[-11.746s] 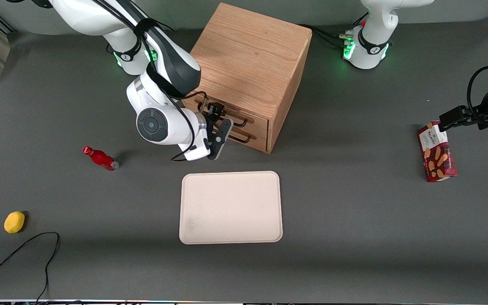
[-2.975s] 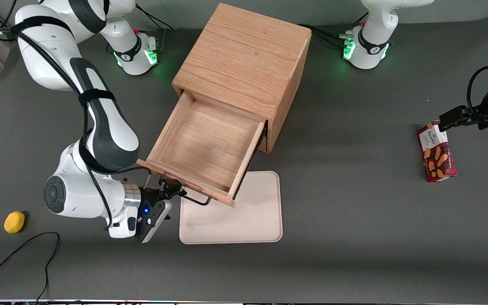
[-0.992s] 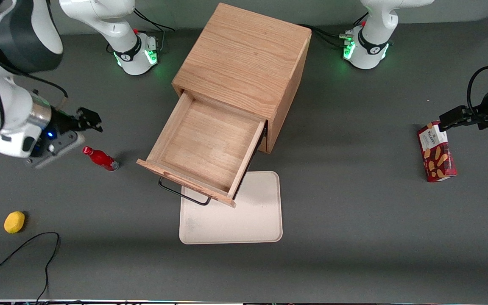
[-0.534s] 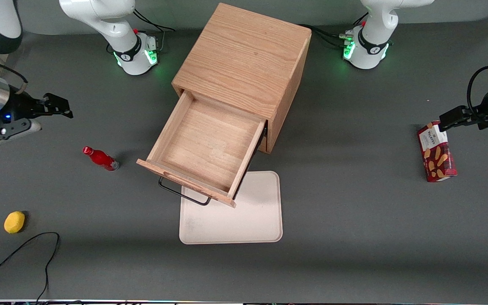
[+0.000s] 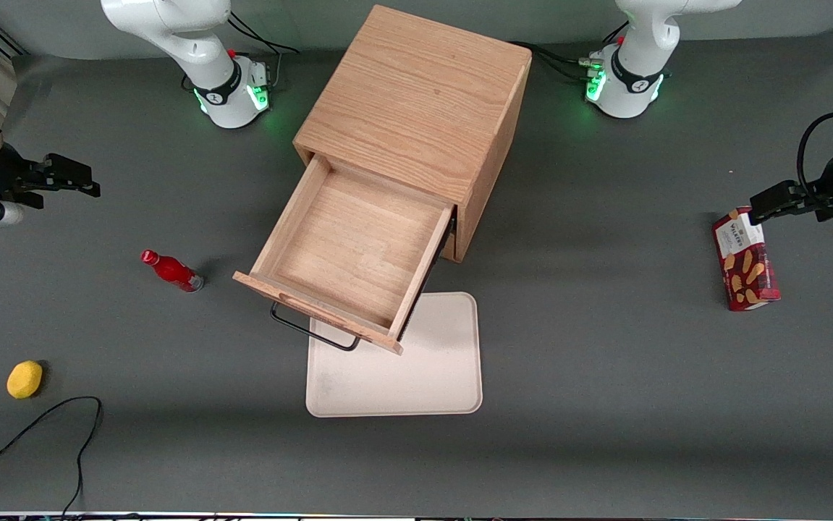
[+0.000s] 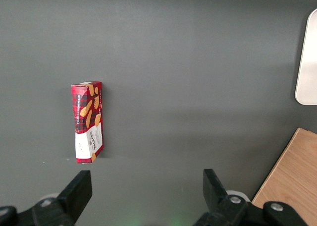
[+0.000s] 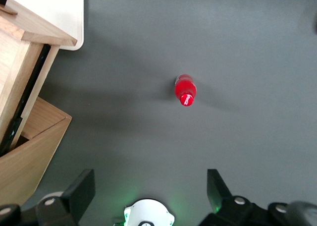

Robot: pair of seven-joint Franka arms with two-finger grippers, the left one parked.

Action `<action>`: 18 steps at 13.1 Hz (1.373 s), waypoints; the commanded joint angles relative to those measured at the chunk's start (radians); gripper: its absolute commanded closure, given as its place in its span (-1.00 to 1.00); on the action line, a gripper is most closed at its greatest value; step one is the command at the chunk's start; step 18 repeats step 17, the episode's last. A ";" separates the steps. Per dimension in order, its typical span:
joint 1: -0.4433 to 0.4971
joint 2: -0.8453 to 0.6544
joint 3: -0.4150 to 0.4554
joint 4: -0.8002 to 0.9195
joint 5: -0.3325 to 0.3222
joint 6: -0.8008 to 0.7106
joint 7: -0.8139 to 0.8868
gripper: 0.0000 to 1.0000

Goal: Open upper drawer

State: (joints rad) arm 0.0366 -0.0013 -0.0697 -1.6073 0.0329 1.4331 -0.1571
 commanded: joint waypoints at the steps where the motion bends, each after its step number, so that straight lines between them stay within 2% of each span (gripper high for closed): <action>1: 0.002 0.015 0.001 0.047 0.012 -0.025 0.092 -1.00; 4: -0.050 0.020 0.022 0.086 0.010 -0.036 0.096 -1.00; 18: -0.043 0.017 0.022 0.101 0.005 -0.040 0.099 -1.00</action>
